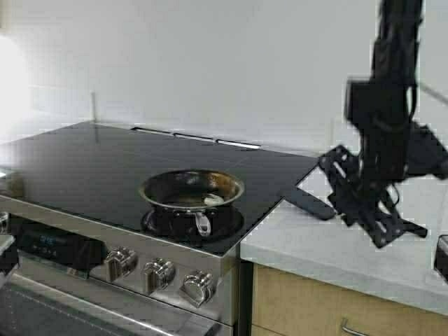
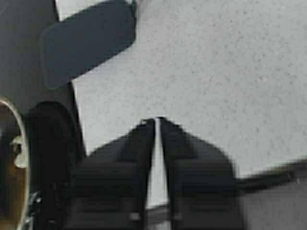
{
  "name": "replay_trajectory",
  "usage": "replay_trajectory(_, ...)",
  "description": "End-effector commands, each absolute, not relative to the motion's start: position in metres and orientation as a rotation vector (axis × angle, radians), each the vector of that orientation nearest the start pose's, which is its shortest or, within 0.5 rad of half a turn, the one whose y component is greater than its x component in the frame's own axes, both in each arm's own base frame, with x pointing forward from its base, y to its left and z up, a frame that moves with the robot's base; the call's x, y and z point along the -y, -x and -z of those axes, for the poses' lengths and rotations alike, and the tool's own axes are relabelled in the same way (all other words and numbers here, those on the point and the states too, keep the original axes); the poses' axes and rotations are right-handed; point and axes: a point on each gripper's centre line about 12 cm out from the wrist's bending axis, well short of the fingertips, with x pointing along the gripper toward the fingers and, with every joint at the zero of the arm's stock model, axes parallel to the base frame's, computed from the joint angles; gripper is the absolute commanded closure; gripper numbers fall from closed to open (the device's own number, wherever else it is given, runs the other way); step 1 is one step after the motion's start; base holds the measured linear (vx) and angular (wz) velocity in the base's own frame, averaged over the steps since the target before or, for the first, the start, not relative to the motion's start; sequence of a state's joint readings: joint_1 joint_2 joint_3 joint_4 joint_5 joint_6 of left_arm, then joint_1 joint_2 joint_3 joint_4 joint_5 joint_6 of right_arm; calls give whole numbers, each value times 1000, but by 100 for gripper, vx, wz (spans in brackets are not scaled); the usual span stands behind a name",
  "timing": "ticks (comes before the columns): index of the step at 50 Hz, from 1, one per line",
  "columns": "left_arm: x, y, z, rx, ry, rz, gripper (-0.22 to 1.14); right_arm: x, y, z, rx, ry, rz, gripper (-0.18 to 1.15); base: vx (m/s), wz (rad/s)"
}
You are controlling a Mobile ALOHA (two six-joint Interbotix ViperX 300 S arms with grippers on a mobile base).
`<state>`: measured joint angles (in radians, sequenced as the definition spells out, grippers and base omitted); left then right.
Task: Add oil to the pan and cook the shrimp and serve it
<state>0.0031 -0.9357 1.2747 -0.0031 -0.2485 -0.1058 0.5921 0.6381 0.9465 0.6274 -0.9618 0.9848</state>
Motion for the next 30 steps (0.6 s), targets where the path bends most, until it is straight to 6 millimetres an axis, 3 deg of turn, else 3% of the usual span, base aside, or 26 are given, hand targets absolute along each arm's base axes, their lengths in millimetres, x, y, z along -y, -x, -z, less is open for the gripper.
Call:
replay_trajectory(1,-1,-197,-250,-69,109,-9,89,-132,-293,37,-473,-987,230,7,0,0)
replay_trajectory(4,-1,-197,-250,-70,109,-11,89,-132,-296,40,-466,-1035,221,-1,0,0)
replay_trajectory(11,-1,-197,-250,-72,109,-9,89,-123,-305,45,-478,-1159,218,-1,0,0)
replay_trajectory(30,-1,-198,-250,-70,110,-11,89,-102,-318,49,-454,-1196,245,-1,0,0)
